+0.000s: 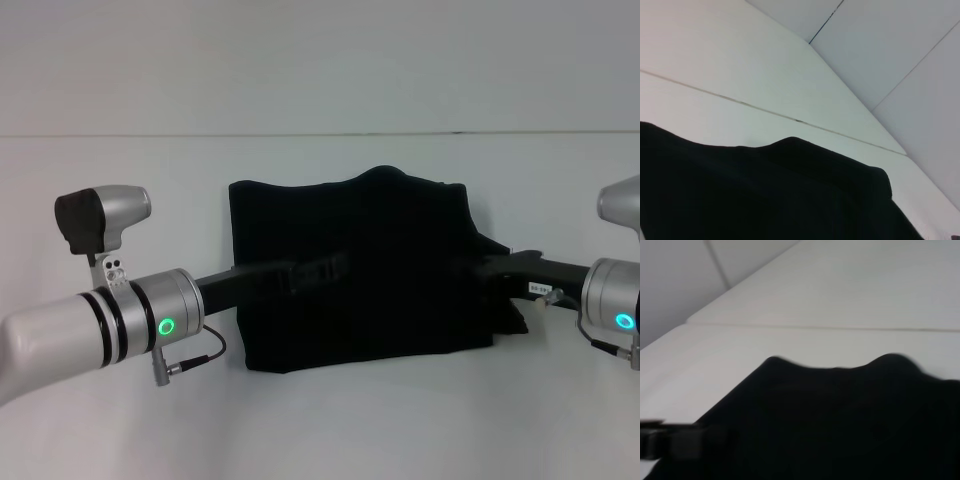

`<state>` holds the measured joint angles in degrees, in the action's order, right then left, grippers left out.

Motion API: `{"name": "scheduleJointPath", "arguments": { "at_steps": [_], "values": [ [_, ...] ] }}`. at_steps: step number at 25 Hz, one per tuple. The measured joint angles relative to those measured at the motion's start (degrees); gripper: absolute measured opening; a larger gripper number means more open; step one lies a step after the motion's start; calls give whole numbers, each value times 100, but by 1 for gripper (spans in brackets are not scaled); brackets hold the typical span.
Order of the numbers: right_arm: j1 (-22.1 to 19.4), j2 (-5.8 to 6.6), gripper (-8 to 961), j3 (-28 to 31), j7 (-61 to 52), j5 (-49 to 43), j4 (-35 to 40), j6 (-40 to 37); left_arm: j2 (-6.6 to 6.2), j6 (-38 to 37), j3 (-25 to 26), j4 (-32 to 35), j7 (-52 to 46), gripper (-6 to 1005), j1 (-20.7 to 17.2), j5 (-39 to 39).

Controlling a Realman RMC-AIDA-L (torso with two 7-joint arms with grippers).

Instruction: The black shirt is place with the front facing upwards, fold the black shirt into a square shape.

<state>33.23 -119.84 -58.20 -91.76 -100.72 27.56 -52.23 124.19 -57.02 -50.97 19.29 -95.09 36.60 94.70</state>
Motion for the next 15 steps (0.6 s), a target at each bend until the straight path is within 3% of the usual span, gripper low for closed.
{"name": "scheduleJointPath", "arguments": {
  "at_steps": [9,12,14,15],
  "values": [
    [-148,-16,4,443,110,333,10,358,-5,108,0,0,-1,950,-20,-1],
    [-359,19,4,724,545,1024,59,-208,-42,89,13,24,-56,950,-72,1],
    [-479,74,3,965,769,1328,91,-826,-131,-67,21,130,-229,950,-140,1],
    [-527,100,3,1094,818,1415,109,-1111,-234,-213,11,211,-404,950,-193,4]
  ]
}}
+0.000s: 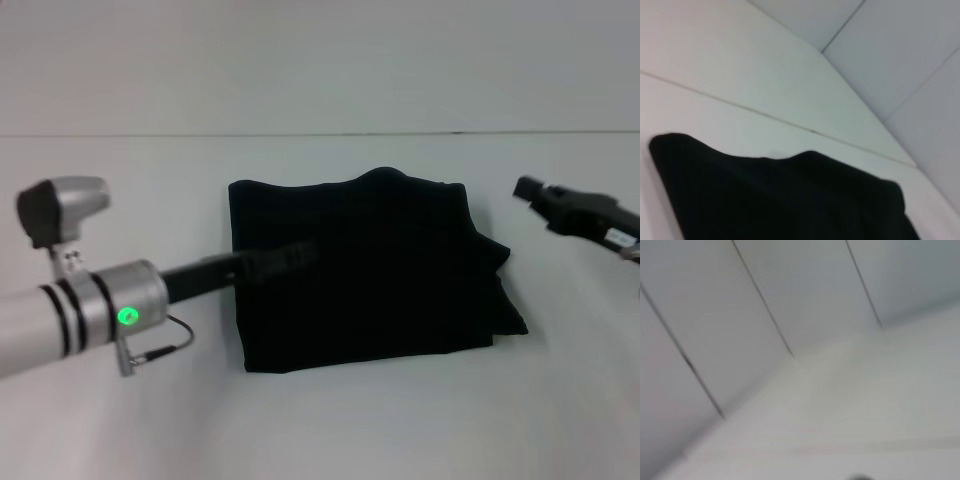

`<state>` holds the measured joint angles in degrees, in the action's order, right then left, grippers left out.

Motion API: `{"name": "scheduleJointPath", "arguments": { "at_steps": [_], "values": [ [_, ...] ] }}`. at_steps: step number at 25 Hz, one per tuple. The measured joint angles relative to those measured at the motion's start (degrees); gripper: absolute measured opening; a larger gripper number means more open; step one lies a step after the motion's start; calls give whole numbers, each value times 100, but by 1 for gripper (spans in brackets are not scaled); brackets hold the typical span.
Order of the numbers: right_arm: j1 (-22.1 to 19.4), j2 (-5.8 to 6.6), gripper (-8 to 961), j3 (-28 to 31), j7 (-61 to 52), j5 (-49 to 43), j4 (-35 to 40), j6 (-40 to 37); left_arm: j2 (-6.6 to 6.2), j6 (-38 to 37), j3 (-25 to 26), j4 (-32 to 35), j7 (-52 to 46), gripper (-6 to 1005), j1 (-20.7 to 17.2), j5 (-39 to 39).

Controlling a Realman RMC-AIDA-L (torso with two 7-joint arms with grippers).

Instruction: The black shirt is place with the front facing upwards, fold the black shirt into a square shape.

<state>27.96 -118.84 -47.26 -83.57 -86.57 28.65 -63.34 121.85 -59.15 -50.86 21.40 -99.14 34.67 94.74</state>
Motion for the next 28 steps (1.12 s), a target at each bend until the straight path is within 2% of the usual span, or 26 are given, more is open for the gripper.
{"name": "scheduleJointPath", "arguments": {
  "at_steps": [4,6,9,14,15,16,21,28],
  "values": [
    [-192,100,3,713,313,162,-31,-1166,-458,-279,-8,135,-667,949,-114,7],
    [-305,93,11,1033,581,166,-56,-1585,-673,-301,15,201,-1095,945,-137,128],
    [-425,49,34,1247,843,167,-66,-1877,-892,-486,38,483,-2024,933,-89,837],
    [-483,30,170,1439,1071,170,-220,-1958,-933,-721,-9,732,-2989,913,308,2029],
    [-484,30,202,1449,1117,170,-256,-1958,-933,-721,-9,732,-2989,909,308,2029],
    [-488,30,234,1453,1141,172,-274,-1953,-904,-684,-17,641,-3096,905,530,2338],
    [-531,17,384,1488,1160,174,-314,-1918,-791,-638,-20,502,-3138,886,813,2703],
    [-548,13,387,1544,1199,173,-428,-1913,-620,-522,-20,488,-3235,858,1001,3111]
  ]
}}
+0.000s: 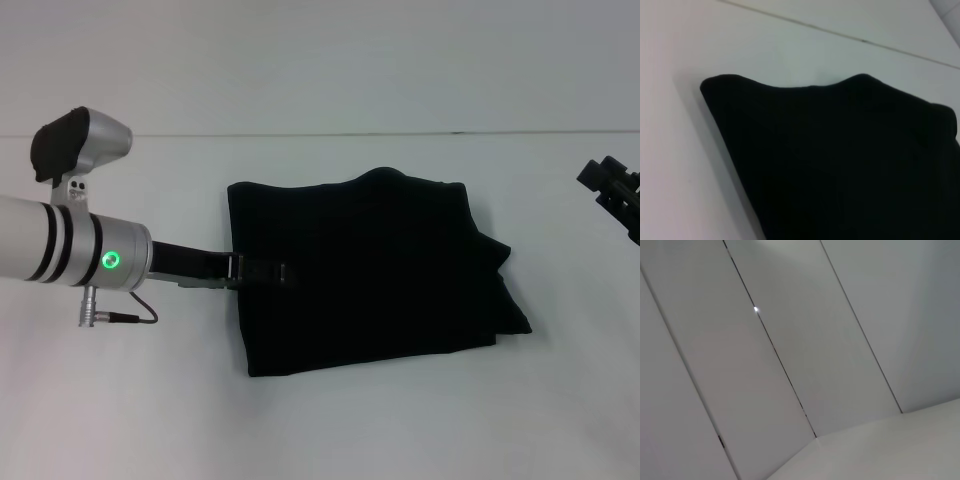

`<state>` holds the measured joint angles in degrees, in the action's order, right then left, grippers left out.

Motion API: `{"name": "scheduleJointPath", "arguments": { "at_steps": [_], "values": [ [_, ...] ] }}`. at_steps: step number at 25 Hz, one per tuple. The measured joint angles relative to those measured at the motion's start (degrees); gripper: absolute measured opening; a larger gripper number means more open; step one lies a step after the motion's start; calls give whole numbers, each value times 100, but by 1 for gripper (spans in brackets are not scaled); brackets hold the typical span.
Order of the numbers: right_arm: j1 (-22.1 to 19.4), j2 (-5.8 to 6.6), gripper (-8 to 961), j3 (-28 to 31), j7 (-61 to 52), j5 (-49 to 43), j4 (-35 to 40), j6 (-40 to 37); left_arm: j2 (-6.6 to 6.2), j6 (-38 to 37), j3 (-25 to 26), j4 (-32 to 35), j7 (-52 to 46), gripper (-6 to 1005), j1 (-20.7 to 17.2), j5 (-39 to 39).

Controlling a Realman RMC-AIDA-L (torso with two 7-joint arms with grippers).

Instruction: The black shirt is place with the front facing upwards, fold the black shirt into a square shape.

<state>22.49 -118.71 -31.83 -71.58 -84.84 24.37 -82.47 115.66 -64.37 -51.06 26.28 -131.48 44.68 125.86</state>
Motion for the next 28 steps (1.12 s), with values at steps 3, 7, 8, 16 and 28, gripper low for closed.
{"name": "scheduleJointPath", "arguments": {
  "at_steps": [3,7,8,16,28],
  "values": [
    [-7,-5,388,1,4,-2,-8,0,37,26,-6,-1,-12,846,20,26],
    [-15,-5,389,2,13,-15,-45,-2,61,199,-163,-81,-22,830,33,35],
    [-20,-5,390,1,17,-17,-55,-5,69,249,-208,-109,-24,793,39,32],
    [-80,-2,393,2,22,-20,-79,-57,221,734,-609,-128,-29,540,105,27],
    [-105,-18,397,1,-10,-7,-91,-96,188,9,-412,492,22,173,-368,9]
  ]
}}
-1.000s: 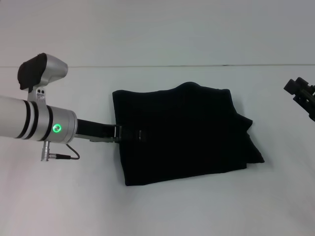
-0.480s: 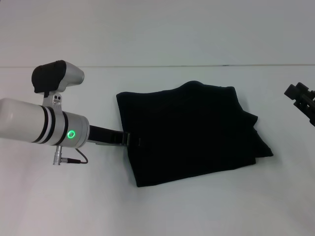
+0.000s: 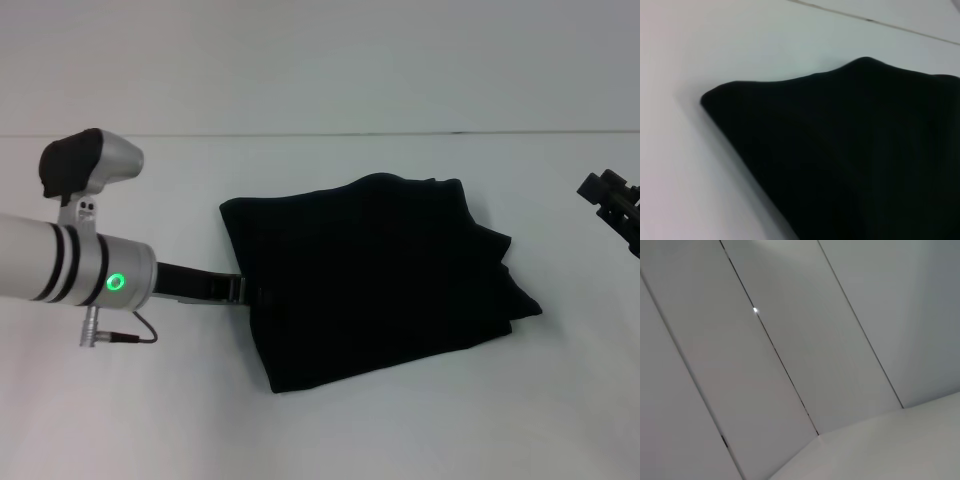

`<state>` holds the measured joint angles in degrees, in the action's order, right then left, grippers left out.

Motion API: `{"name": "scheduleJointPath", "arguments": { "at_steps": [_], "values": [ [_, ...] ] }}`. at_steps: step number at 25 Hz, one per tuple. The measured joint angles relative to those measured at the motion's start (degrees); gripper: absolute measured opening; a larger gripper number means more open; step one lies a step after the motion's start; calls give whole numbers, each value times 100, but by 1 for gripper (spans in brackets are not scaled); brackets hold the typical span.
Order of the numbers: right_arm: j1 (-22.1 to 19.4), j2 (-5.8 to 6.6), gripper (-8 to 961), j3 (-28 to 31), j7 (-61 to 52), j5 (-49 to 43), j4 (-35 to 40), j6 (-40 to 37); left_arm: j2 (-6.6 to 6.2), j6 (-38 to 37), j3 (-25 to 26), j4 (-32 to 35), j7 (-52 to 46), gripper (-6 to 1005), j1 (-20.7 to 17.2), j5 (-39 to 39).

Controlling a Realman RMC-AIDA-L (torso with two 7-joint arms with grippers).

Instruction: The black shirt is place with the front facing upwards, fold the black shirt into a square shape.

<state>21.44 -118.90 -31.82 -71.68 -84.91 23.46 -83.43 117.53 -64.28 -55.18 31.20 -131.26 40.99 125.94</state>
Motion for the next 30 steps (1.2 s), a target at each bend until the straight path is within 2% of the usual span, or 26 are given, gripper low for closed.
{"name": "scheduleJointPath", "arguments": {
  "at_steps": [4,6,7,8,12,17,21,27,29,30],
  "values": [
    [27,-2,399,0,-6,1,0,-3,-62,-435,20,285,12,106,-220,24],
    [42,-2,400,-9,-7,0,0,-5,-135,-659,49,364,15,106,-330,26],
    [51,-2,400,-17,-8,0,0,-5,-245,-795,108,401,6,106,-434,28],
    [68,-2,400,-29,-11,0,0,-4,-245,-795,108,401,6,106,-434,28],
    [134,-5,402,-52,-17,-16,0,13,-464,-840,211,432,-10,107,-622,42],
    [207,-10,404,-59,-41,-27,0,11,-575,-841,325,571,54,106,-668,413],
    [288,-11,405,-73,-76,-30,0,9,-579,-842,333,558,72,105,-518,741],
    [349,-11,408,-79,-78,-49,18,39,-509,-876,399,752,76,116,-499,738],
    [353,-11,408,-79,-79,-51,41,41,-417,-928,582,1020,137,142,-578,720],
    [353,-11,409,-79,-80,-51,55,41,-320,-961,759,1226,226,155,-653,717]
  ]
}}
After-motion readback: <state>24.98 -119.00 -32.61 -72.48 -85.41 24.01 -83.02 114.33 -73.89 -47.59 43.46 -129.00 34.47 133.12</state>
